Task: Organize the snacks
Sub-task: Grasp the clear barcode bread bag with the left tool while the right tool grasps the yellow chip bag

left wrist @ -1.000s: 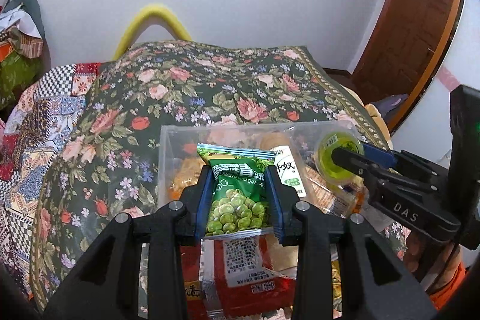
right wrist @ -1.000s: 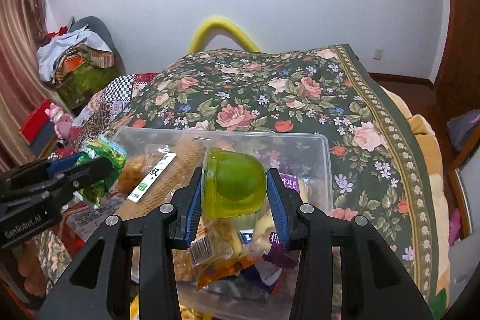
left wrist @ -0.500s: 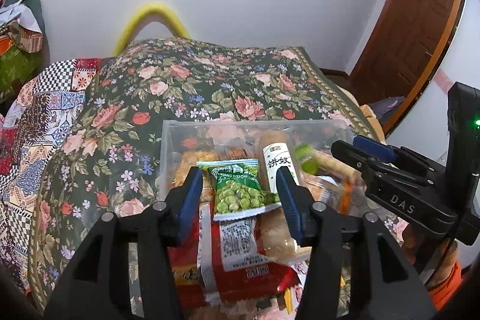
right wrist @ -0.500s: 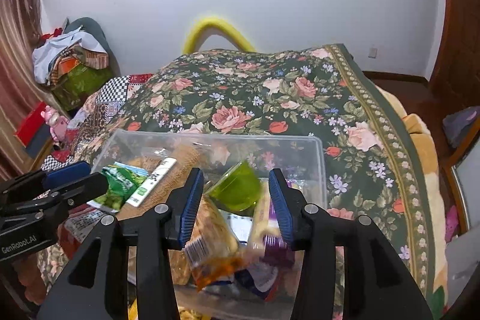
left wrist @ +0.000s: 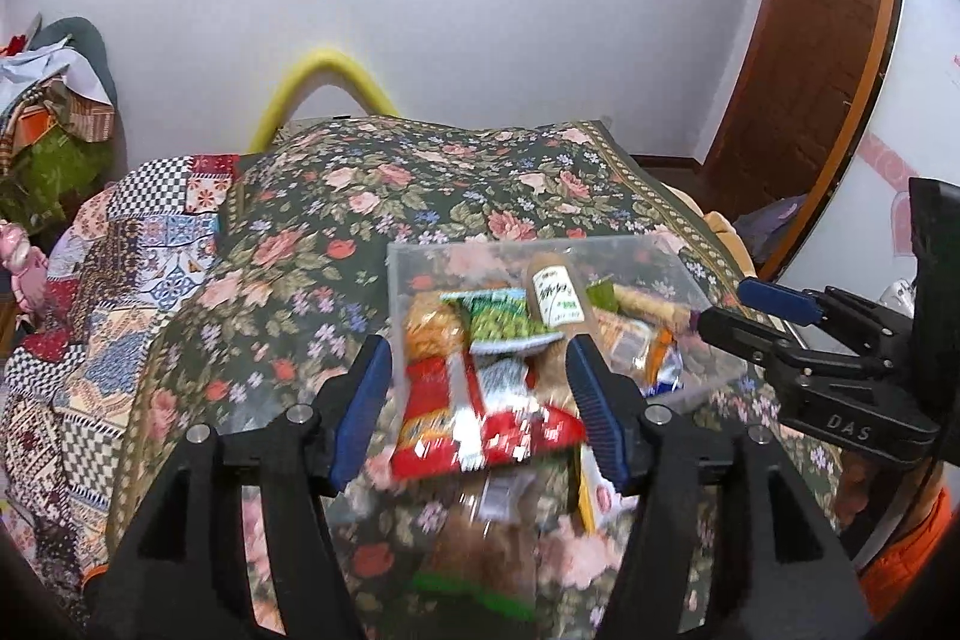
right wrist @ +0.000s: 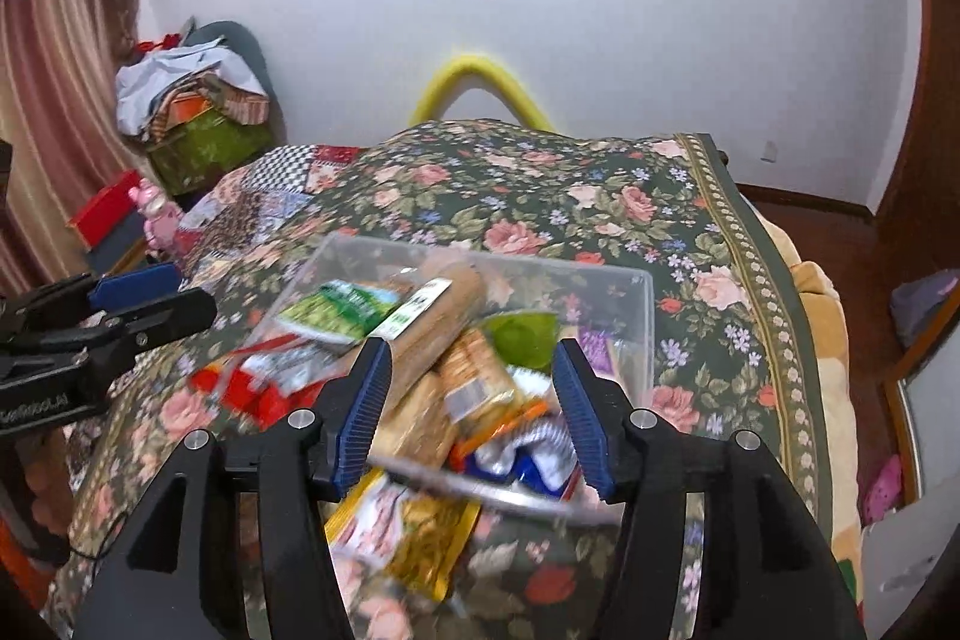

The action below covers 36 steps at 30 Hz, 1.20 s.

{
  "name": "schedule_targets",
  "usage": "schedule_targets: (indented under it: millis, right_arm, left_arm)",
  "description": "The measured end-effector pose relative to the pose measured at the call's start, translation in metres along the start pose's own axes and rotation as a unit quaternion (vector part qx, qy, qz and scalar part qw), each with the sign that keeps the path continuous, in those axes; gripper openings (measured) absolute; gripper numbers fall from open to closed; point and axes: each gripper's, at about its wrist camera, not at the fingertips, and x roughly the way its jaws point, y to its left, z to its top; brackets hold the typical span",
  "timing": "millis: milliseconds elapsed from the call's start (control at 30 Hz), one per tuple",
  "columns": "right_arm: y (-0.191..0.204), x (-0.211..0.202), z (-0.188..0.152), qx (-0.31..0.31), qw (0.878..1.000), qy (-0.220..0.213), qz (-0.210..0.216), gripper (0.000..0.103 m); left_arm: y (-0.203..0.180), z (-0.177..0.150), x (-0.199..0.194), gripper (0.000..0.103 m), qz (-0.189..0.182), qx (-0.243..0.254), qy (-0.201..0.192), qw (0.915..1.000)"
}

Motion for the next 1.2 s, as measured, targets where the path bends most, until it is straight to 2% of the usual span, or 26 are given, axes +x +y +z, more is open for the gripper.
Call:
schedule_targets:
  millis: [133, 200, 400, 667, 933, 1200]
  right_arm:
    - [0.007, -0.009, -0.014, -0.007, 1.000, 0.007, 0.009, 0.060]
    - [0.010, -0.012, -0.023, -0.008, 1.000, 0.016, 0.016, 0.067]
    - [0.016, -0.005, -0.048, -0.010, 0.999, 0.047, 0.016, 0.075]
    - [0.017, 0.026, -0.072, 0.012, 0.995, 0.099, 0.029, 0.076]
    - [0.024, 0.053, -0.073, 0.009, 0.992, 0.121, 0.029, 0.076]
    - [0.023, 0.068, -0.080, 0.023, 0.989, 0.140, 0.044, 0.077]
  left_arm:
    - [0.006, -0.017, -0.013, 0.067, 0.000, -0.006, 0.008, 0.9999]
    - [0.010, -0.028, -0.016, 0.068, -0.006, -0.011, 0.018, 0.9998]
    - [0.012, -0.061, -0.014, 0.069, -0.009, -0.010, 0.051, 0.9986]
    - [0.009, -0.089, 0.020, 0.069, -0.023, -0.020, 0.100, 0.9946]
    - [0.006, -0.100, 0.064, 0.069, -0.017, -0.014, 0.133, 0.9908]
    - [0.011, -0.106, 0.094, 0.069, -0.032, -0.025, 0.151, 0.9876]
